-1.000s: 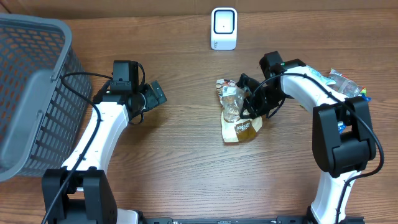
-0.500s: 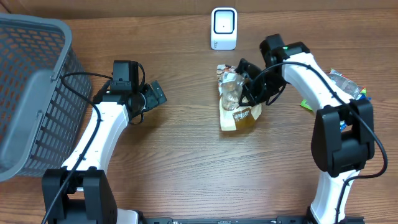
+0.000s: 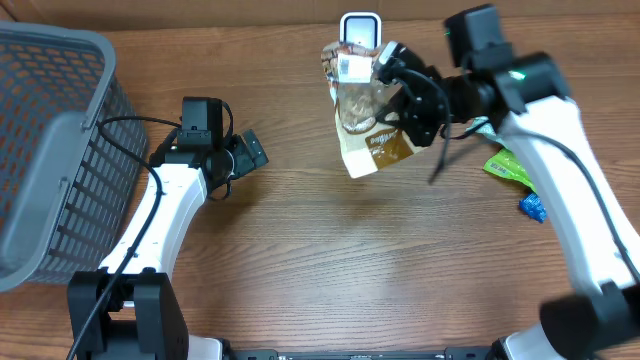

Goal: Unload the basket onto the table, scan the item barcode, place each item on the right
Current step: 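Lift the bread bag and carry it to the scanner, then hold the bread bag's label against the scanner face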

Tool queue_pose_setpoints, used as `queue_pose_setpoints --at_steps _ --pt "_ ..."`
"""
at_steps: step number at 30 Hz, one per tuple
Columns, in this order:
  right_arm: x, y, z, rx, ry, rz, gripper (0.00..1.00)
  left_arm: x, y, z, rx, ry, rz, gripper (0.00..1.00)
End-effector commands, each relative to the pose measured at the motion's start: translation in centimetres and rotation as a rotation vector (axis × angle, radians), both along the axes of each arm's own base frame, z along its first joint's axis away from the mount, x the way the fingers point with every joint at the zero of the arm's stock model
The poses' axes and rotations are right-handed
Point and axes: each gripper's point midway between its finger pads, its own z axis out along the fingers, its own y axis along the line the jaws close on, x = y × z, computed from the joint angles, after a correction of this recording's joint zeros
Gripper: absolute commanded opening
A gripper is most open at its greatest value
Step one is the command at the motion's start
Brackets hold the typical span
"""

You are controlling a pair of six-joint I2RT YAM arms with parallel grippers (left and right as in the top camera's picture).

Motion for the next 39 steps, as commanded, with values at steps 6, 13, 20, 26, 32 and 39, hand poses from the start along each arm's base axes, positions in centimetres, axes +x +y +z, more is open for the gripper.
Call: queue_pose_setpoints --at_steps 6,13,20,26,32,39 --pt "-0.6 0.1 2.7 0.005 -0.169 0.112 0.04 0.7 -0.1 1.0 0.009 -0.028 0.003 1.00" --pt "-0.6 0.1 2.6 0.007 -0.171 0.114 0.04 0.7 -0.1 1.0 0.009 -0.028 0.003 1.00" --pt "1.4 0.3 -0.2 -0.017 -0.136 0.086 0.04 0.7 -0.1 1.0 0.009 -0.028 0.003 1.00" --pt "8.6 -2.4 -4.9 -0.170 -0.106 -0.258 0.04 0.7 -0.1 1.0 0.009 -0.028 0.003 1.00" --pt "16.6 -8.9 -6.3 -0.371 -0.286 -0.744 0.04 0.7 -0.1 1.0 0.009 -0.028 0.003 1.00" --pt "21.1 -13.2 -4.3 -0.577 -0.571 -0.958 0.04 0.7 -0.1 1.0 0.009 -0.028 0.003 1.00"
